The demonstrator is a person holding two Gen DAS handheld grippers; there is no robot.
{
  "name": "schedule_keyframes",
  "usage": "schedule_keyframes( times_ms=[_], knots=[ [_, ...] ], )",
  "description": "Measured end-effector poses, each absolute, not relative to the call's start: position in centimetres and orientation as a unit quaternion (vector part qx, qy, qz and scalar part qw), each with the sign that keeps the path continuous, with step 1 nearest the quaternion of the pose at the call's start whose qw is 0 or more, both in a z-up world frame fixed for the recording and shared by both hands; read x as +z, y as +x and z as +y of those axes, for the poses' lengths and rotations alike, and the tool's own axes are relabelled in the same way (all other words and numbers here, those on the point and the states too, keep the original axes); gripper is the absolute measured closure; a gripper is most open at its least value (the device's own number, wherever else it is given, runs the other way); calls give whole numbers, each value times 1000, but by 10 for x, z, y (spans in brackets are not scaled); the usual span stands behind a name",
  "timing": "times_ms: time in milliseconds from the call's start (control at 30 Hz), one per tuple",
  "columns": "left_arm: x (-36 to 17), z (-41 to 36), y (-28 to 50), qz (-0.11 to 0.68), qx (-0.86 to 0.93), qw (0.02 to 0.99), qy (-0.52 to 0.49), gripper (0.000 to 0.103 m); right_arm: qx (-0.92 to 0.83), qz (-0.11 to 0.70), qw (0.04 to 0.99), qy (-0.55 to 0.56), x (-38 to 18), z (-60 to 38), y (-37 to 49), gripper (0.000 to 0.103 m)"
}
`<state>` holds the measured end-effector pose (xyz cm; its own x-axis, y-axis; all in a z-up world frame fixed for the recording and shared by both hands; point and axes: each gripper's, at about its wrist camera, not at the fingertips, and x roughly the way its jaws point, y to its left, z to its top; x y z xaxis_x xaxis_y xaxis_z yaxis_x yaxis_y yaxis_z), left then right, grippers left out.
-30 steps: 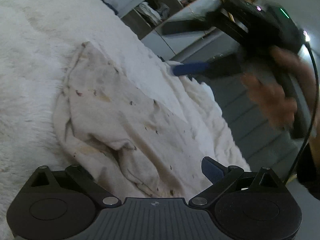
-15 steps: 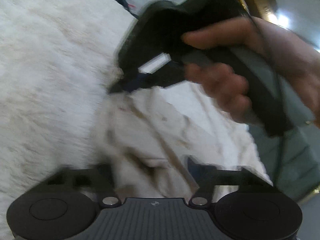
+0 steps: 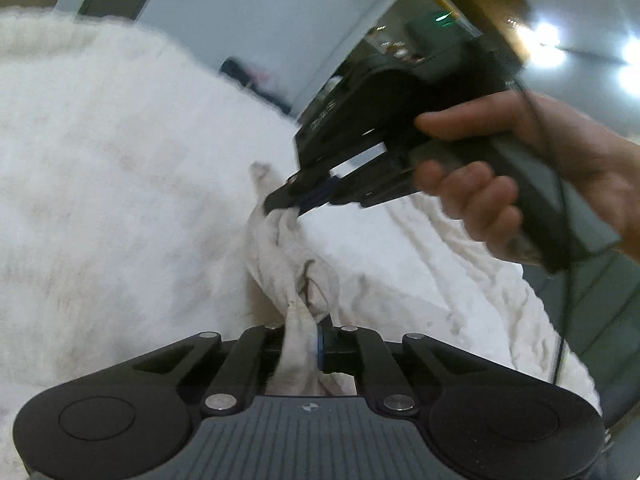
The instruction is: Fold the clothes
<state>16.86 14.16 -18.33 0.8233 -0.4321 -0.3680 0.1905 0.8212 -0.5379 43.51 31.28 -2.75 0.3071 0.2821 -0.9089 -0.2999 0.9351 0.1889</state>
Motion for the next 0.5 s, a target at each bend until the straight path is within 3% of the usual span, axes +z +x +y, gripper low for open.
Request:
schedule_keyframes(
  times_ms=[267, 500],
  knots=[
    [-107, 56, 160, 227, -235, 924, -197, 98, 250, 522, 814, 51, 48, 202, 418, 99],
    [-71, -56, 177, 235, -302, 908, -172, 98, 284, 480, 819, 135, 70, 47, 407, 99]
  ],
)
